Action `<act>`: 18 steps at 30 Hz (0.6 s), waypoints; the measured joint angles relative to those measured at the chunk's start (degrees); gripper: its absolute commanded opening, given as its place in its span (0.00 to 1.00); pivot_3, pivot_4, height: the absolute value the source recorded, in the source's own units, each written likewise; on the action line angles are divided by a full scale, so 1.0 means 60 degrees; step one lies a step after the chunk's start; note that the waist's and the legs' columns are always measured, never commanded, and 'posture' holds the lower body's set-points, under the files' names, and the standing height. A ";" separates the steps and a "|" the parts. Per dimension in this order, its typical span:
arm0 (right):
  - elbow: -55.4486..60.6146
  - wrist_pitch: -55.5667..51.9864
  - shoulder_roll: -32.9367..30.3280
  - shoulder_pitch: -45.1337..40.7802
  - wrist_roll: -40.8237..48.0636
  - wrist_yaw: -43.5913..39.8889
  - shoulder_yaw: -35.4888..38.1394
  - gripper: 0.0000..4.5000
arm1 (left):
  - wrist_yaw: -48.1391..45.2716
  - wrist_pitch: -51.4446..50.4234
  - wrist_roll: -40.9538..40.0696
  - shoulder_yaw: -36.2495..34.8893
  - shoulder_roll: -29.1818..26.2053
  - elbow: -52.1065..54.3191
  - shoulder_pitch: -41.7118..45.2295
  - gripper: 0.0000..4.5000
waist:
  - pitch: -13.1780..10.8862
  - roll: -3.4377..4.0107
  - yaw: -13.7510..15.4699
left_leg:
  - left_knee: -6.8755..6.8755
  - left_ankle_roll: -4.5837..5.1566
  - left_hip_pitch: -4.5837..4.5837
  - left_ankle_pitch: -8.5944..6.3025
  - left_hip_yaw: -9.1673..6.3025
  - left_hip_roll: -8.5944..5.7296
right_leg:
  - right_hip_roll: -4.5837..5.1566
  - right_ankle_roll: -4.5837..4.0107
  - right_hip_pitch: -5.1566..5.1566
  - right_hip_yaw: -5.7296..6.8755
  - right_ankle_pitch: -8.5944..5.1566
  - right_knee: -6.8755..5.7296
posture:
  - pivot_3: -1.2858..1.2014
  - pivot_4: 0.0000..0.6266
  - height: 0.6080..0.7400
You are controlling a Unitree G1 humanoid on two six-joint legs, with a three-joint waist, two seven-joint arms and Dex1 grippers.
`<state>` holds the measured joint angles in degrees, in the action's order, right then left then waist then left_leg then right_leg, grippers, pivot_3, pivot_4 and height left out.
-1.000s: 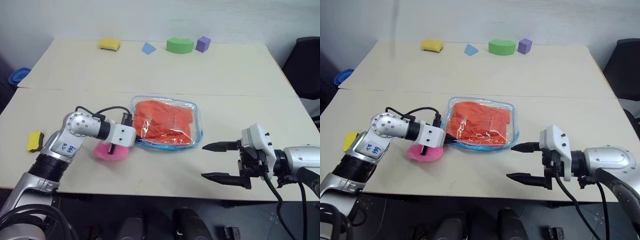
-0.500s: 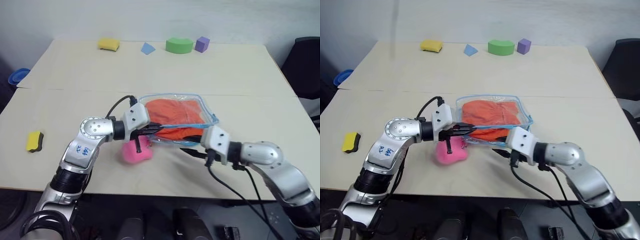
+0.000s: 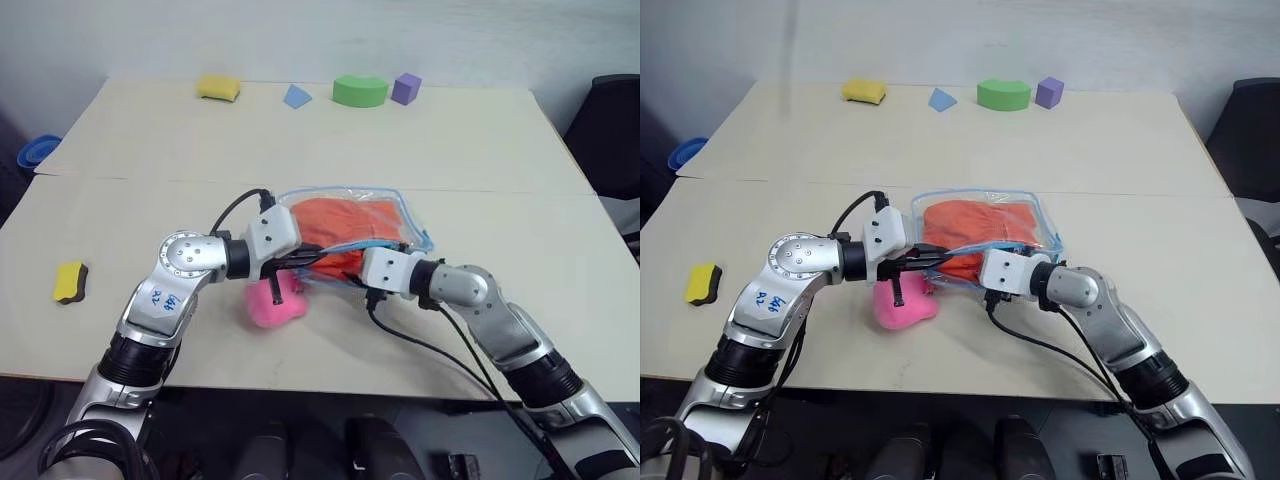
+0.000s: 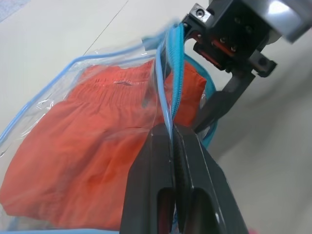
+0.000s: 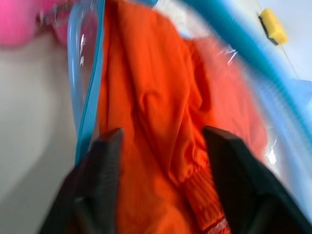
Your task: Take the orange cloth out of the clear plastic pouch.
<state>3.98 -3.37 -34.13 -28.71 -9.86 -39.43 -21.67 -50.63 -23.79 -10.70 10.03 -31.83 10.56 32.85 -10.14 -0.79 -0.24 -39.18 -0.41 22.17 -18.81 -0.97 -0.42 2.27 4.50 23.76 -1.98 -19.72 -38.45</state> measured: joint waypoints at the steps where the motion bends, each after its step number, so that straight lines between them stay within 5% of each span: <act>1: -0.0038 0.0095 0.0000 0.0000 -0.0067 -0.0009 -0.0001 0.90 | 0.0004 0.0000 0.0000 0.0000 0.0000 0.0000 0.0000 0.00 | 0.0000 0.0000 0.0000 | 0.0000 0.0000 0.0000 0.0000 0.0000 0.0000 | 0.0000 0.0000 0.0000 0.0000 0.0000 0.0000 | 0.52 0.24 1.00; 2: -0.0055 0.0222 0.0000 0.0000 -0.0132 -0.0041 -0.0001 0.96 | 0.0016 0.0001 0.0000 0.0000 0.0000 0.0000 0.0005 0.00 | 0.0000 0.0000 -0.0003 | 0.0000 0.0000 0.0000 0.0000 0.0000 0.0000 | -0.0001 0.0000 0.0000 0.0000 0.0000 -0.0002 | 0.52 0.24 1.00; 10: -0.0321 0.0728 0.0001 -0.0040 -0.0529 -0.0140 0.0001 0.96 | 0.0037 0.0003 0.0000 0.0000 0.0002 -0.0001 0.0037 0.00 | 0.0000 0.0000 -0.0004 | 0.0000 0.0000 0.0000 0.0000 0.0000 0.0000 | 0.0000 0.0000 0.0000 0.0000 0.0000 -0.0006 | 0.52 0.24 1.00; 18: -0.1733 0.2019 0.0407 -0.1162 -0.2505 0.0723 -0.0618 0.96 | 0.0126 -0.0125 -0.0045 -0.0009 0.0139 0.0034 0.0112 0.00 | 0.0000 0.0000 -0.0070 | 0.0000 -0.0006 -0.0002 0.0003 0.0001 0.0000 | -0.0002 0.0000 0.0002 -0.0001 0.0000 -0.0014 | 0.52 0.24 1.00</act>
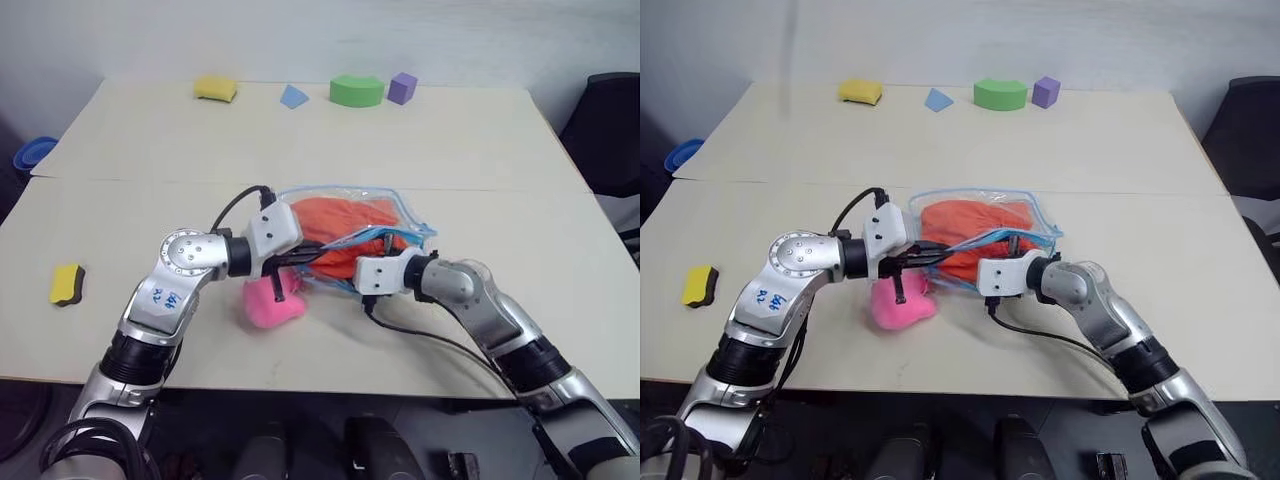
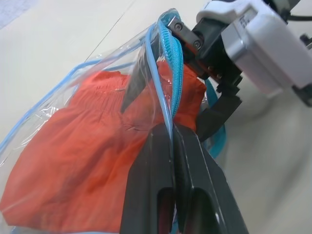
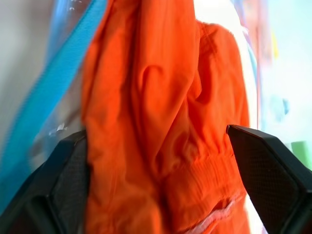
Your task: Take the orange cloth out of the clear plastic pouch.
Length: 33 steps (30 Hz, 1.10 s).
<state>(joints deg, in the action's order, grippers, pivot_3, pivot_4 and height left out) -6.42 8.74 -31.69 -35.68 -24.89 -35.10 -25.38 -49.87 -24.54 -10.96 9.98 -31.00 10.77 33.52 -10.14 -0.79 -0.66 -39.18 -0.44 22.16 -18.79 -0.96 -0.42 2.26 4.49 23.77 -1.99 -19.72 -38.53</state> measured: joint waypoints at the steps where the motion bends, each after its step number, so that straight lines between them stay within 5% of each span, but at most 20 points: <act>1: -0.0151 0.0135 0.0064 -0.0115 -0.0200 0.0109 -0.0070 0.96 | 0.0011 -0.0002 -0.0002 0.0000 0.0028 0.0008 0.0003 0.00 | 0.0000 0.0000 -0.0015 | 0.0000 -0.0001 -0.0001 0.0001 -0.0001 0.0000 | 0.0000 0.0000 -0.0001 0.0001 0.0000 -0.0001 | 0.52 0.24 1.00; 6: -0.0814 0.0436 0.0435 -0.0453 -0.0545 0.0237 -0.0235 0.76 | 0.0043 -0.0070 -0.0005 -0.0005 0.0095 0.0008 0.0035 0.00 | 0.0001 -0.0001 -0.0126 | -0.0001 -0.0003 -0.0008 0.0002 -0.0004 0.0000 | 0.0001 0.0000 -0.0009 0.0004 0.0000 -0.0003 | 0.52 0.24 1.00; 15: -0.1256 0.0622 0.0511 -0.0413 -0.0533 -0.0221 -0.0311 0.02 | 0.0202 -0.0309 -0.0112 -0.0138 0.0229 0.0008 0.0083 0.00 | 0.0002 -0.0001 -0.0144 | -0.0002 -0.0005 -0.0010 0.0003 -0.0004 0.0000 | 0.0003 0.0000 -0.0009 0.0003 0.0000 -0.0008 | 0.52 0.24 1.00; 24: -0.0454 0.0732 0.0151 0.0134 -0.0467 -0.0665 -0.0084 0.01 | 0.0931 -0.1162 -0.0445 -0.0319 0.1000 -0.0055 0.0730 0.00 | 0.0002 -0.0002 -0.0128 | -0.0003 -0.0005 -0.0009 0.0003 -0.0006 -0.0002 | 0.0005 0.0000 -0.0011 0.0006 0.0000 -0.0004 | 0.52 0.24 1.00; 33: 0.1391 0.3601 -0.1931 0.1415 0.0184 -0.1107 0.0235 0.01 | 0.2030 -0.0286 0.1070 0.0350 0.1113 -0.2041 0.1309 0.00 | 0.0002 -0.0002 -0.0139 | 0.0000 -0.0005 -0.0010 0.0003 -0.0003 -0.0004 | -0.0001 0.0000 -0.0011 0.0004 0.0000 0.0003 | 0.52 0.24 1.00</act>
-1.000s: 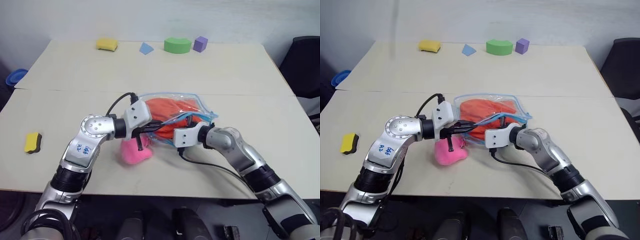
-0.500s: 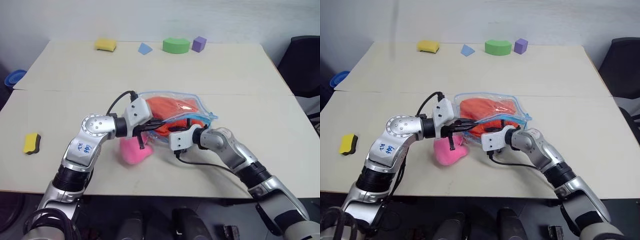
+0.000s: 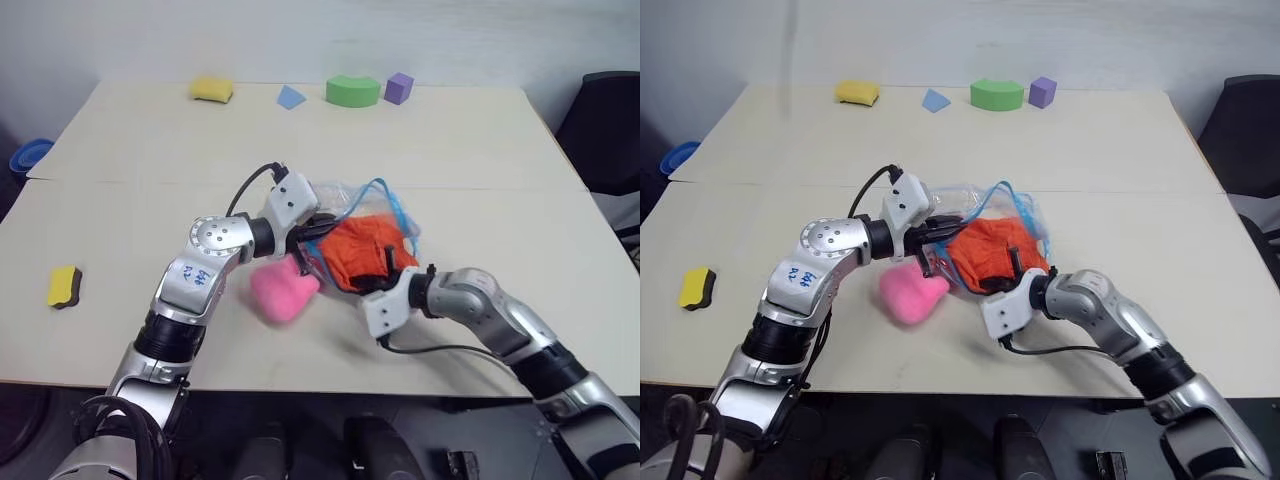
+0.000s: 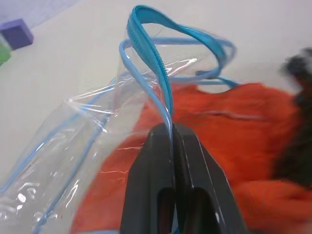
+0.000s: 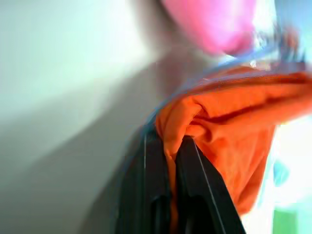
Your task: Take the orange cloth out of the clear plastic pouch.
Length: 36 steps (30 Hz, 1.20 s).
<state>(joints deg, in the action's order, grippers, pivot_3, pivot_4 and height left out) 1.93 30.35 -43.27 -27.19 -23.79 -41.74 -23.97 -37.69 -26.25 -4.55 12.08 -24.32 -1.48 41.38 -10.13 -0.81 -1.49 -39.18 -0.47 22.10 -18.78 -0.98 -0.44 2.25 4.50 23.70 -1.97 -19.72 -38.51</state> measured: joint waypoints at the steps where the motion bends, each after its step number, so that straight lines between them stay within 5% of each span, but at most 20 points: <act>1: 0.0155 0.0259 -0.0243 0.0226 0.0242 -0.0050 0.0127 0.01 | 0.0050 0.0232 0.0172 0.0098 -0.0021 -0.0208 0.0022 0.00 | 0.0000 0.0000 -0.0004 | 0.0002 0.0000 0.0000 0.0000 0.0000 0.0001 | 0.0000 0.0000 0.0001 -0.0001 0.0000 0.0000 | 0.52 0.24 1.00; 9: 0.1212 0.2567 -0.4117 0.3526 0.2221 -0.1066 0.1702 0.01 | 0.0139 0.1581 0.1079 0.0274 -0.0594 -0.1101 -0.0277 0.00 | -0.0001 0.0002 0.0151 | 0.0001 0.0009 -0.0010 -0.0005 0.0007 0.0000 | 0.0005 0.0000 -0.0023 -0.0006 0.0000 0.0054 | 0.52 0.24 1.00; 12: 0.0239 0.3026 -0.4663 0.4589 0.2287 -0.0875 0.2544 0.01 | -0.0333 0.1696 0.0949 0.0179 -0.0829 -0.0768 -0.0721 0.00 | -0.0001 0.0001 0.0194 | 0.0001 0.0011 -0.0023 -0.0006 0.0023 0.0001 | 0.0004 0.0000 -0.0029 -0.0020 0.0000 0.0056 | 0.52 0.24 1.00; 15: -0.1511 0.3235 -0.4684 0.4812 0.1967 -0.0144 0.3440 0.01 | -0.1413 0.1883 0.0484 0.0171 -0.1459 0.0460 -0.1495 0.00 | 0.0000 0.0002 0.0201 | 0.0006 0.0011 -0.0037 -0.0006 0.0036 0.0002 | 0.0005 0.0000 -0.0034 -0.0030 0.0000 0.0055 | 0.52 0.24 1.00; 21: -0.3667 0.0606 -0.3616 0.3468 0.1692 0.1433 0.4477 0.01 | -0.3209 0.1969 -0.0262 0.0151 -0.2619 0.2359 -0.2974 0.00 | 0.0001 0.0032 0.0167 | 0.0060 0.0017 -0.0160 -0.0010 0.0058 0.0016 | -0.0006 -0.0007 -0.0143 -0.0051 -0.0004 0.0089 | 0.52 0.24 1.00; 30: -0.1236 -0.2327 -0.1322 0.3540 0.2606 0.0986 0.4004 0.01 | -0.3460 0.1789 -0.0377 0.0110 -0.2613 0.2736 -0.3109 0.00 | 0.0001 0.0038 0.0215 | 0.0053 0.0048 -0.0150 -0.0028 0.0043 0.0017 | -0.0007 -0.0007 -0.0152 -0.0041 -0.0004 0.0092 | 0.52 0.24 1.00; 32: -0.0755 -0.2871 -0.1220 0.3567 0.2739 0.0825 0.3992 0.12 | -0.3447 0.1729 -0.0383 0.0098 -0.2578 0.2729 -0.3093 0.00 | 0.0001 0.0039 0.0226 | 0.0051 0.0055 -0.0150 -0.0032 0.0042 0.0014 | -0.0003 -0.0006 -0.0153 -0.0040 -0.0004 0.0092 | 0.52 0.24 1.00; 36: 0.0045 -0.4025 -0.1219 0.3826 0.3298 0.0458 0.4209 0.39 | -0.3445 0.1224 -0.0779 -0.0177 -0.2428 0.2734 -0.3089 0.21 | 0.0001 0.0038 0.0246 | 0.0049 0.0063 -0.0143 -0.0037 0.0021 0.0014 | -0.0002 -0.0007 -0.0156 -0.0022 -0.0004 0.0097 | 0.52 0.24 1.00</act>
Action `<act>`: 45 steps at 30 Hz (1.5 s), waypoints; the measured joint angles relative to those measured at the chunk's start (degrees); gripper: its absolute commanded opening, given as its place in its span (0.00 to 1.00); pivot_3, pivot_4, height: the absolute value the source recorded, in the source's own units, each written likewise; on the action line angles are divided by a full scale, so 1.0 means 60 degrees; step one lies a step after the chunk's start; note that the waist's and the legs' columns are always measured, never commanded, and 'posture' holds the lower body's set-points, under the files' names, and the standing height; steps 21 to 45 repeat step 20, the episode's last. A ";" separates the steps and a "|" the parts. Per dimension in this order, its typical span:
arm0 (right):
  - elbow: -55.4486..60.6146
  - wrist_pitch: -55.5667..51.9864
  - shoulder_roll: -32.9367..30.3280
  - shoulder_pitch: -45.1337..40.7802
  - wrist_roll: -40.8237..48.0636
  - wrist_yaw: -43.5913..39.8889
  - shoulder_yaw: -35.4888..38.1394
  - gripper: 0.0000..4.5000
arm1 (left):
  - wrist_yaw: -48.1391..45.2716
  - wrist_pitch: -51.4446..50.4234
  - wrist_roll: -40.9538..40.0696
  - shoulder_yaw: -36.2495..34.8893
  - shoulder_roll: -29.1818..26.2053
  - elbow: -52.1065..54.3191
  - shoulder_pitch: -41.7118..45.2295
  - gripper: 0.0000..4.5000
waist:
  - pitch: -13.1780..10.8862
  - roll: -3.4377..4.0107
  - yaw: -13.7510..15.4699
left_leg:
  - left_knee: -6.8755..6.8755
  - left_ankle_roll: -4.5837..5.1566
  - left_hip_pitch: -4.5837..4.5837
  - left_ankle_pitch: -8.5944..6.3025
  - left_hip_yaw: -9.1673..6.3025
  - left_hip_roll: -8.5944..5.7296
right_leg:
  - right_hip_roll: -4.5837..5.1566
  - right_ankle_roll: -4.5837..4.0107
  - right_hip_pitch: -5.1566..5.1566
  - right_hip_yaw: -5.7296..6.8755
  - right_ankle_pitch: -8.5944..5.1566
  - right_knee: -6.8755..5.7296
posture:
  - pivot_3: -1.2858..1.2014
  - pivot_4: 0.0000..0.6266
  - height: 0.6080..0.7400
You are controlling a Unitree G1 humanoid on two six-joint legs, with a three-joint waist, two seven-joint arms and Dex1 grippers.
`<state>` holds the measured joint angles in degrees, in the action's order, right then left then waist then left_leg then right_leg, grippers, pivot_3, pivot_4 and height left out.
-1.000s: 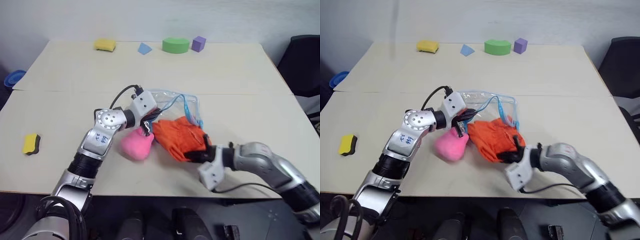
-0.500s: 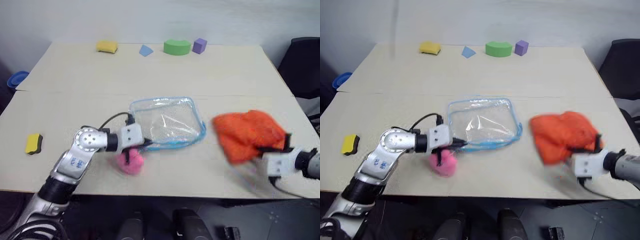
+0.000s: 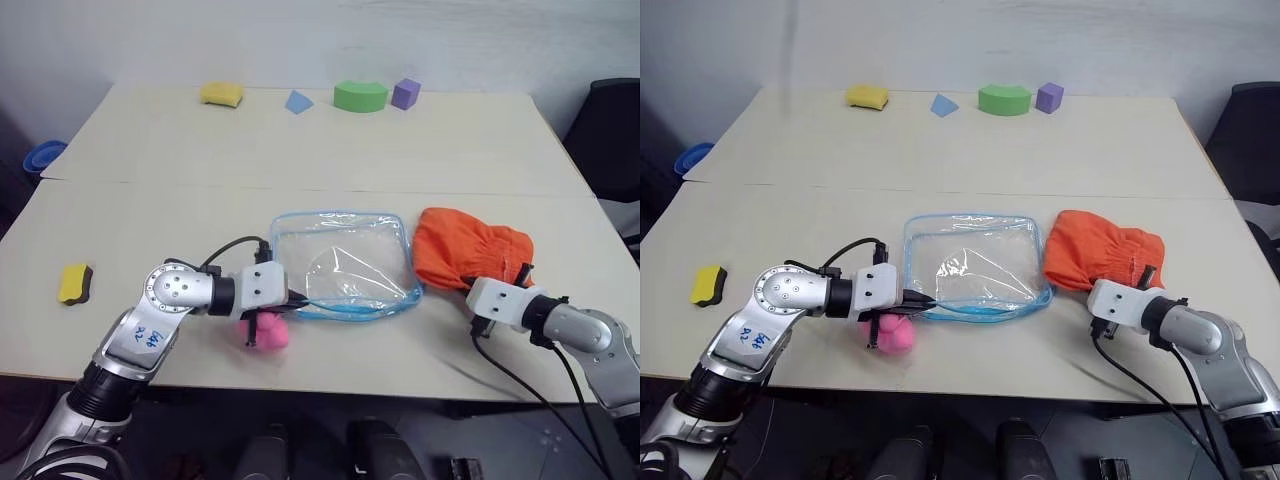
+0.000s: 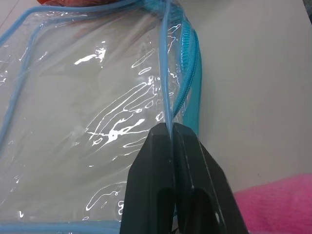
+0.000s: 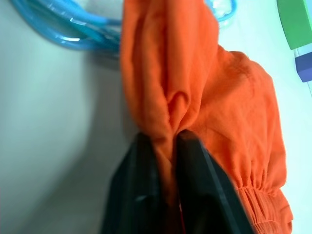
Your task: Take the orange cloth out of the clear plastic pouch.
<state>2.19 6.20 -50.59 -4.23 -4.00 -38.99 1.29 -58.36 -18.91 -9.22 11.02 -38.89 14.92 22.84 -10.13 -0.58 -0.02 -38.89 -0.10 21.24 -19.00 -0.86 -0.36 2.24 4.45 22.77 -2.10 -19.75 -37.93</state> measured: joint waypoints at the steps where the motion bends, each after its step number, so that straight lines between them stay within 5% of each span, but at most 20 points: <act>1: 0.0123 -0.0247 0.0000 0.0133 0.0188 -0.0107 0.0128 0.46 | -0.0036 -0.0170 -0.0197 -0.0115 -0.0004 0.0021 -0.0012 0.28 | 0.0000 0.0000 -0.0004 | 0.0000 0.0003 0.0000 -0.0002 -0.0001 0.0000 | 0.0000 0.0000 0.0000 0.0001 0.0000 0.0002 | 0.52 0.24 1.00; 8: 0.1970 -0.3580 -0.0286 0.1065 0.3517 -0.1691 0.2468 1.00 | -0.0029 -0.2139 -0.2447 -0.1758 -0.0091 0.0826 -0.0199 0.76 | -0.0002 0.0001 -0.0018 | 0.0004 0.0008 0.0003 -0.0006 -0.0016 0.0004 | -0.0001 0.0000 -0.0003 0.0010 0.0000 0.0003 | 0.52 0.24 1.00; 14: 0.1791 -0.6228 -0.1676 0.2703 0.5886 -0.4207 0.5808 1.00 | -0.0524 -0.4086 -0.4708 -0.4642 -0.1920 0.0478 -0.0568 0.82 | -0.0011 -0.0009 -0.0024 | 0.0023 0.0020 -0.0017 -0.0013 -0.0025 0.0007 | 0.0001 -0.0001 -0.0032 0.0023 -0.0001 0.0038 | 0.52 0.24 1.00; 20: -0.0452 -0.6765 -0.2290 0.3126 0.5834 -0.5297 0.7016 1.00 | -0.1976 -0.2751 -0.4021 -0.5658 -0.3787 -0.1771 -0.1557 0.82 | -0.0011 -0.0008 -0.0044 | 0.0145 0.0018 -0.0102 -0.0008 0.0003 -0.0004 | 0.0015 -0.0025 -0.0063 0.0004 -0.0014 0.0081 | 0.52 0.24 1.00; 45: -0.0452 -0.6765 -0.2290 0.3126 0.5834 -0.5297 0.7016 1.00 | -0.1976 -0.2751 -0.4021 -0.5658 -0.3787 -0.1771 -0.1557 0.82 | -0.0011 -0.0008 -0.0044 | 0.0145 0.0018 -0.0102 -0.0008 0.0003 -0.0004 | 0.0015 -0.0025 -0.0063 0.0004 -0.0014 0.0081 | 0.52 0.24 1.00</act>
